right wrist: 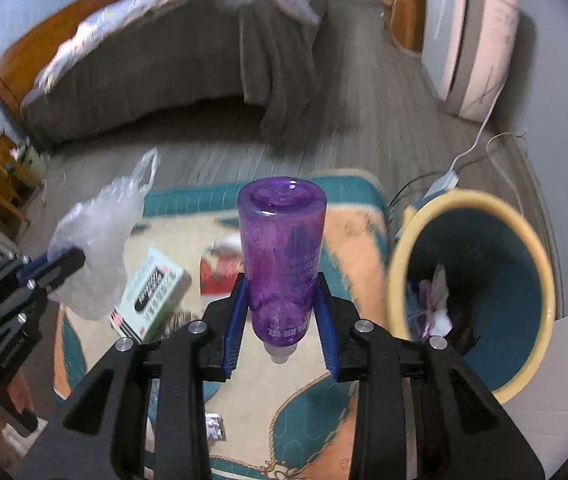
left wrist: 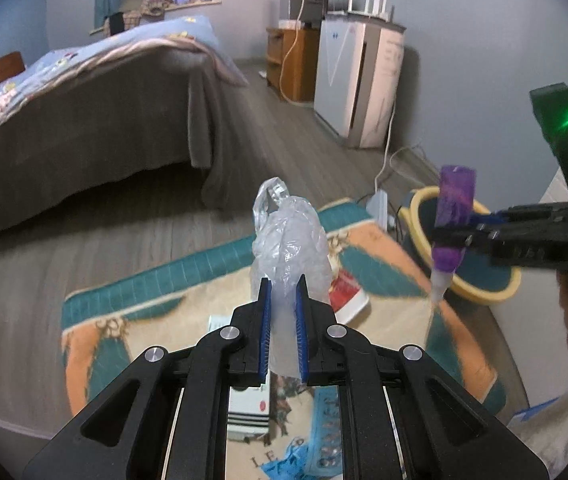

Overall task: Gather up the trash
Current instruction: 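Carry the purple bottle and plastic bag to the wastebasket and release both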

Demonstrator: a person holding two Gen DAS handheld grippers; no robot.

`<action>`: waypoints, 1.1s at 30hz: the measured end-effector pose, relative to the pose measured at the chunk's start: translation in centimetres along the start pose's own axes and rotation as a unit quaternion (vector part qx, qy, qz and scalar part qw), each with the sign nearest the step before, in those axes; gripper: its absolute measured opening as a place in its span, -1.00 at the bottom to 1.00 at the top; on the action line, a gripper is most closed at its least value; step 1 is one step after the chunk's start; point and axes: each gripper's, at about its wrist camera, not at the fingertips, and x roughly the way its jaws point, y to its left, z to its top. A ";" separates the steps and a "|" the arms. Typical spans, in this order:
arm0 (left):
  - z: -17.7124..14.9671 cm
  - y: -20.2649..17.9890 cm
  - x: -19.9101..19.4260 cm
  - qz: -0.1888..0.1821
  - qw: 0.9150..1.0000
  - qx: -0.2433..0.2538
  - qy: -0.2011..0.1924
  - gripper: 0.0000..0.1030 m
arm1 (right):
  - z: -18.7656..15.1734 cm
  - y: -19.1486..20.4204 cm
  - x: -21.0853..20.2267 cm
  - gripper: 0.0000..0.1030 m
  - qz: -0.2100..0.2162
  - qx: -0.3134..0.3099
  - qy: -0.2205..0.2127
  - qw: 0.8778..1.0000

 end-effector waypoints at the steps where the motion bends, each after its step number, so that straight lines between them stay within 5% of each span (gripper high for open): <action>1: 0.2 -0.1 -0.1 -0.002 1.000 0.000 -0.003 -0.77 | 0.3 -0.9 -0.7 -0.38 -0.003 0.005 -0.008 1.000; 9: 0.2 -2.3 0.9 -0.015 1.000 0.020 0.003 -0.77 | 1.3 -8.5 -5.1 -0.38 -0.080 0.040 -0.056 0.994; 19: 0.3 -6.9 2.1 -0.023 0.998 0.061 0.006 -0.77 | -0.4 -18.2 -4.7 -0.38 -0.125 0.110 -0.032 0.985; 27: 2.4 -13.4 4.1 -0.091 0.994 0.057 0.008 -0.77 | -2.1 -21.1 -2.1 -0.38 -0.128 0.144 0.006 0.981; 33: 3.3 -19.6 7.8 -0.109 0.987 0.114 0.038 -0.77 | -2.6 -21.4 -0.9 -0.38 -0.118 0.152 0.025 0.981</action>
